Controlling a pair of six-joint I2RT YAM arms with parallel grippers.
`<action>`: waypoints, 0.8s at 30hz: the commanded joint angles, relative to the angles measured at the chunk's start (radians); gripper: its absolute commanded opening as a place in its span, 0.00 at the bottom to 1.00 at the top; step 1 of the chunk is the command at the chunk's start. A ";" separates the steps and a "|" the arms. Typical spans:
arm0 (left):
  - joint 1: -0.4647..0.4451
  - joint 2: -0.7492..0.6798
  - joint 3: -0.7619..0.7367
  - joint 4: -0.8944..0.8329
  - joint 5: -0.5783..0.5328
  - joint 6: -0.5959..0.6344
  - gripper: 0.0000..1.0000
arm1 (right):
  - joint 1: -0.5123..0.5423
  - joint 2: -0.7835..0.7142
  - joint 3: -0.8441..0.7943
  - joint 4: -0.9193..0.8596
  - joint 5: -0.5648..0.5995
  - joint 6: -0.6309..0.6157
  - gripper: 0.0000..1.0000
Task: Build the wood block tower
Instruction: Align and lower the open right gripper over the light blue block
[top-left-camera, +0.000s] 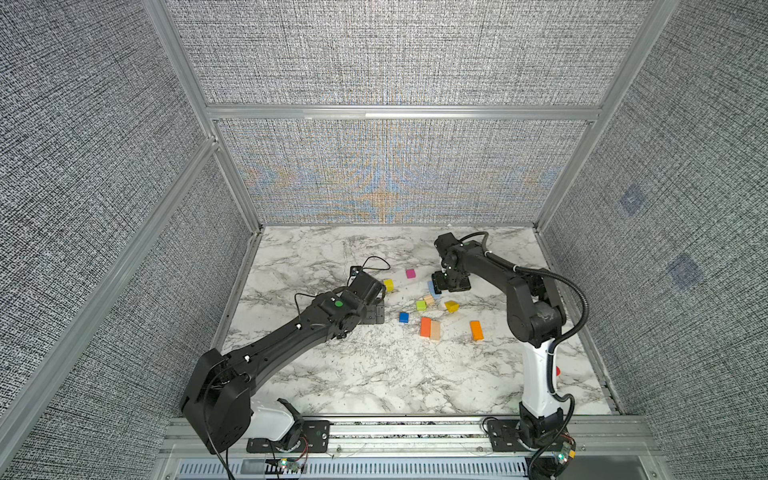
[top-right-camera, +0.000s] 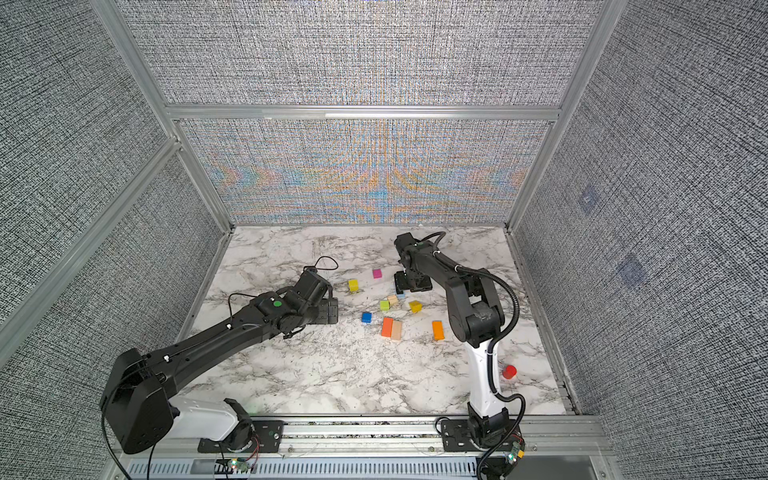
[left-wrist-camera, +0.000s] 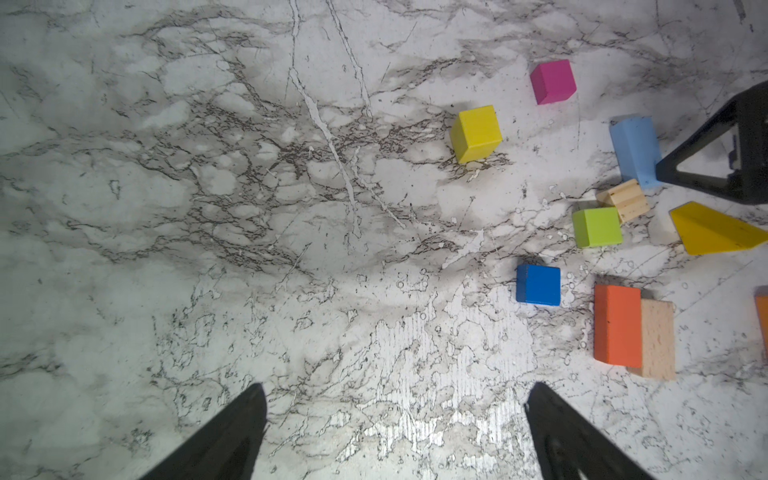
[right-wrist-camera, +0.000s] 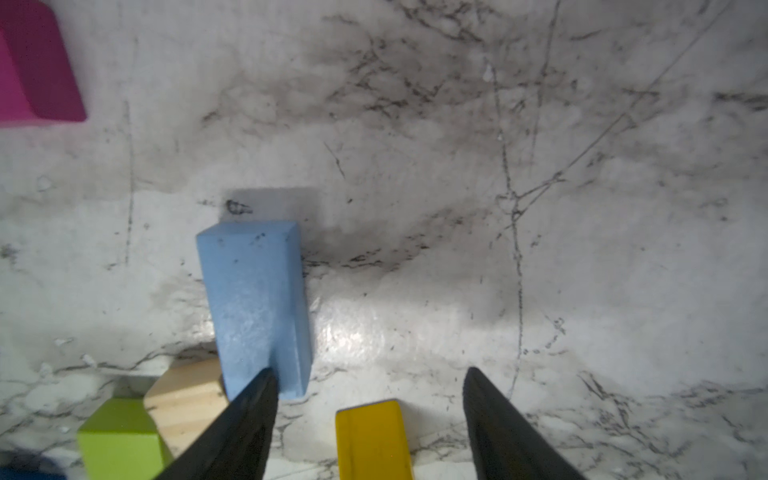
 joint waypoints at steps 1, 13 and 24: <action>0.001 -0.006 0.007 -0.016 0.000 -0.008 0.98 | -0.010 0.000 -0.005 0.000 0.019 -0.005 0.73; 0.000 -0.043 -0.017 -0.023 -0.010 -0.014 0.98 | 0.002 -0.025 -0.001 0.006 -0.026 0.001 0.79; 0.001 -0.058 -0.022 -0.032 -0.020 -0.004 0.98 | 0.058 -0.022 0.004 0.002 -0.009 0.002 0.85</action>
